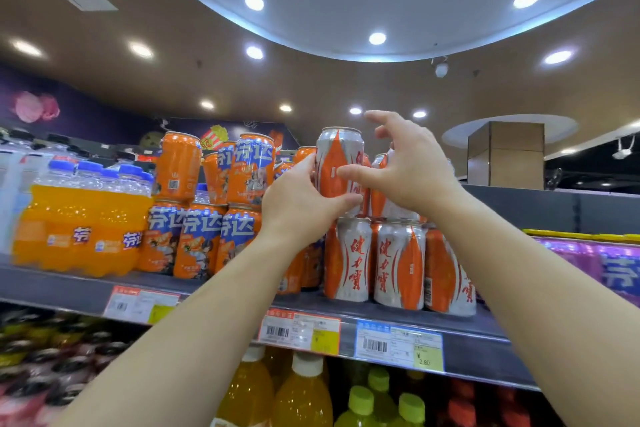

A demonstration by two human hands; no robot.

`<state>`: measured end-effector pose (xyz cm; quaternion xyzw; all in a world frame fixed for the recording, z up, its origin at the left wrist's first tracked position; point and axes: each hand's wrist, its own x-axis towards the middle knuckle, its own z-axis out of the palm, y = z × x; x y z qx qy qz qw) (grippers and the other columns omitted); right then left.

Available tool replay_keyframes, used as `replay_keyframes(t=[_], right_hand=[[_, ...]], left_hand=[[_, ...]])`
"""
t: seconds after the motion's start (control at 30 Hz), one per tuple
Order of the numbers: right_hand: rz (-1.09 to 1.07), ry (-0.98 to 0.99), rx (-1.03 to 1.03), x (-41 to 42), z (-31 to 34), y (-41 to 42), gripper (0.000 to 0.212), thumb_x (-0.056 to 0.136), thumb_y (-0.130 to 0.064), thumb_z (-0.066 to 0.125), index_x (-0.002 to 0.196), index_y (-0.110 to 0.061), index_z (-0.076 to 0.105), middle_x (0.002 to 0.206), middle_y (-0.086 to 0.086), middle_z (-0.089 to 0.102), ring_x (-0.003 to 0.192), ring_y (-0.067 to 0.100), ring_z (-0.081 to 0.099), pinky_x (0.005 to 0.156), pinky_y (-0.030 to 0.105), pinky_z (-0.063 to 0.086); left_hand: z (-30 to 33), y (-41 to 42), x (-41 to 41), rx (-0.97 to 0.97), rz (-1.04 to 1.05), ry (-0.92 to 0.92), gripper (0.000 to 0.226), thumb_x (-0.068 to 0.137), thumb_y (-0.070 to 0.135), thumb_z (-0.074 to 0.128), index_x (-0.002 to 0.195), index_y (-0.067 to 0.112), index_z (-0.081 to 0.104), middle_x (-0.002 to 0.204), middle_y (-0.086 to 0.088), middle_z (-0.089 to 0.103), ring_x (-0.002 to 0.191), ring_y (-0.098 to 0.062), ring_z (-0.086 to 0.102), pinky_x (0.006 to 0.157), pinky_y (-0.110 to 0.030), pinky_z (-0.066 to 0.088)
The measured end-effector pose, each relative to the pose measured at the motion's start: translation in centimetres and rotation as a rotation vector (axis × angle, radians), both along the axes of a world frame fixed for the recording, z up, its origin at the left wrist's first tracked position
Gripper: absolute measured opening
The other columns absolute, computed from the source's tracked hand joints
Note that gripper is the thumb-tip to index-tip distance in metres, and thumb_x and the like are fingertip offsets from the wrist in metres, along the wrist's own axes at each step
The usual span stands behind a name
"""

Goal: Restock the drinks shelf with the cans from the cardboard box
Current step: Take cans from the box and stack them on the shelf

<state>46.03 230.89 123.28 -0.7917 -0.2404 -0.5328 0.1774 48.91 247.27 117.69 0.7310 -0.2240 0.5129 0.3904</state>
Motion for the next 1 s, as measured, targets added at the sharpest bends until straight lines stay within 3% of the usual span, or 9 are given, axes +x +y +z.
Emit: replay_keyframes(t=[0.13, 0.3, 0.43, 0.63, 0.77, 1.0], right_hand=[[-0.126, -0.115, -0.019, 0.1, -0.7, -2.1, 0.078, 0.071, -0.064, 0.071, 0.139, -0.033, 0.047, 0.138, -0.002, 0.052, 0.131, 0.021, 0.037, 0.104, 0.042, 0.03], [-0.178, -0.056, 0.022, 1.3, -2.0, -4.3, 0.094, 0.068, -0.063, 0.075, 0.147, -0.035, 0.033, 0.151, 0.002, 0.038, 0.14, 0.024, 0.029, 0.113, 0.053, 0.022], [-0.179, 0.026, 0.064, 2.5, -2.7, -5.4, 0.101, 0.069, -0.061, 0.077, 0.15, -0.035, 0.023, 0.152, 0.0, 0.035, 0.137, 0.023, 0.036, 0.112, 0.056, 0.024], [-0.113, 0.068, 0.1, 3.0, -3.3, -6.0, 0.104, 0.069, -0.059, 0.077, 0.151, -0.035, 0.017, 0.15, 0.001, 0.035, 0.135, 0.022, 0.04, 0.11, 0.058, 0.033], [-0.083, 0.083, 0.129, 2.9, -3.7, -6.0, 0.108, 0.069, -0.06, 0.077, 0.153, -0.034, 0.013, 0.148, 0.003, 0.038, 0.131, 0.021, 0.043, 0.105, 0.057, 0.041], [0.003, 0.185, 0.144, 3.1, -4.5, -6.8, 0.114, 0.068, -0.054, 0.081, 0.152, -0.038, 0.006, 0.149, -0.001, 0.038, 0.132, 0.019, 0.045, 0.098, 0.044, 0.047]], left_hand=[[0.1, -0.4, 0.4, -0.002, 0.033, 0.029, 0.065, 0.069, 0.064, 0.074, 0.124, 0.033, 0.057, 0.094, 0.024, 0.055, 0.093, -0.003, 0.056, 0.085, -0.033, 0.049], [0.3, -1.4, 1.1, -0.013, 0.079, 0.095, 0.072, 0.068, 0.07, 0.07, 0.128, 0.033, 0.054, 0.114, 0.01, 0.067, 0.109, -0.016, 0.062, 0.096, -0.049, 0.049], [0.6, -2.4, 1.6, -0.003, 0.132, 0.14, 0.07, 0.067, 0.072, 0.069, 0.122, 0.03, 0.055, 0.111, 0.009, 0.068, 0.104, -0.016, 0.065, 0.095, -0.048, 0.049], [0.3, -3.2, 1.8, 0.067, 0.293, 0.1, 0.092, 0.068, 0.079, 0.06, 0.139, 0.023, 0.047, 0.118, 0.002, 0.068, 0.109, -0.021, 0.063, 0.102, -0.046, 0.044], [0.2, -3.2, 1.3, 0.143, 0.3, 0.088, 0.087, 0.069, 0.08, 0.058, 0.134, 0.023, 0.049, 0.113, 0.003, 0.068, 0.106, -0.021, 0.064, 0.101, -0.048, 0.046], [-0.4, -2.8, 1.4, 0.192, 0.226, 0.11, 0.074, 0.072, 0.065, 0.07, 0.128, 0.021, 0.05, 0.116, 0.002, 0.067, 0.106, -0.019, 0.064, 0.094, -0.041, 0.051]])
